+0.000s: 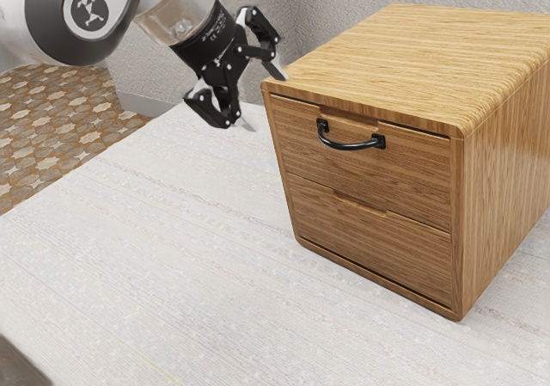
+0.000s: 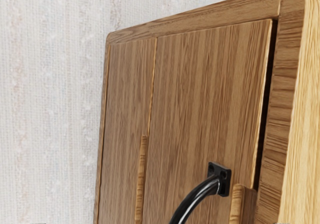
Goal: Pull the drawer handle with one arm to open the drawer
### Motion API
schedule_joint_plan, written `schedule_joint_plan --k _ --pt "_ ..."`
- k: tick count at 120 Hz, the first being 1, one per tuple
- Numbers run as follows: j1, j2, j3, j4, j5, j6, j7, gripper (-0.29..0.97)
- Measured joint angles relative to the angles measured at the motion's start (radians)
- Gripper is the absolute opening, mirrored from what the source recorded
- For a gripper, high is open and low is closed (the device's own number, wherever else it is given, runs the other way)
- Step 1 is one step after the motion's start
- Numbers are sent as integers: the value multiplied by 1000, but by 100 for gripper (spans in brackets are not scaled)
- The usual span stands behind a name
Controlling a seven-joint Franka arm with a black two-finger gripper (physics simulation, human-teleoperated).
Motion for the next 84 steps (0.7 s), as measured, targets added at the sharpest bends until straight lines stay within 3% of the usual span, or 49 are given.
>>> schedule_joint_plan --k 16,58,84 --pt "52 -38 0 -107 4 119 4 46" --pt "-34 -150 -4 -288 28 263 18 36" --pt "-57 -140 -11 -315 34 306 32 35"
